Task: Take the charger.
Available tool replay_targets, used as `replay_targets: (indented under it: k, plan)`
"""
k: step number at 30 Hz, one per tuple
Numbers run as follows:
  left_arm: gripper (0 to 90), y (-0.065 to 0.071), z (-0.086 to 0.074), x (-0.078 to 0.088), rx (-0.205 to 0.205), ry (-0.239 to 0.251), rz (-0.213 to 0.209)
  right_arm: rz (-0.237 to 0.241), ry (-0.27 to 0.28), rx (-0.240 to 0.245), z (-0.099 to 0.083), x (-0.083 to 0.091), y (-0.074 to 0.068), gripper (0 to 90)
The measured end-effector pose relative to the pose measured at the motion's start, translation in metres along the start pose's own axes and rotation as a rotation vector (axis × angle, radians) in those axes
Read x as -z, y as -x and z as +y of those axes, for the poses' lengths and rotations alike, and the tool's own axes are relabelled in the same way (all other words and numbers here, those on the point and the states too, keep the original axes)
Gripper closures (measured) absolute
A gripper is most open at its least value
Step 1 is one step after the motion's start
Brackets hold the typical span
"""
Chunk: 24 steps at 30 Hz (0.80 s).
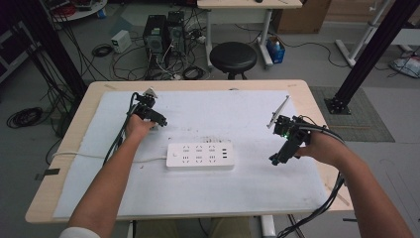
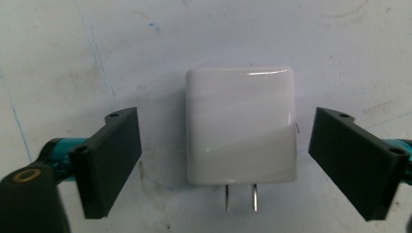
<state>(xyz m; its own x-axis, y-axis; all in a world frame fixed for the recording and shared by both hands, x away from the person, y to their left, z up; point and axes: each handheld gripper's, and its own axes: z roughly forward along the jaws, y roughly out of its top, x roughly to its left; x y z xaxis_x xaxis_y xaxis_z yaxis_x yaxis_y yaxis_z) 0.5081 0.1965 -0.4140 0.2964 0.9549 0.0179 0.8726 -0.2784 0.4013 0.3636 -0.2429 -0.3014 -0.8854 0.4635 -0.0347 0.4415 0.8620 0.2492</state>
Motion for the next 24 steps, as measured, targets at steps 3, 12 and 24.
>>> replay_targets:
  k: [3,12,24]
  plan:
    - [16.4,-0.0002,0.0001,-0.0014,-0.007,-0.004,0.005,-0.001,0.003,-0.006,-0.0008,0.0002,0.001,0.8]
    - [26.4,0.0008,-0.0008,-0.006,-0.006,-0.009,-0.021,0.001,-0.004,-0.015,-0.0036,-0.0037,0.0031,0.9]
    - [42.3,-0.0002,-0.0027,-0.0034,-0.04,0.021,-0.05,-0.004,0.003,-0.014,-0.0066,-0.0018,0.0032,0.8]
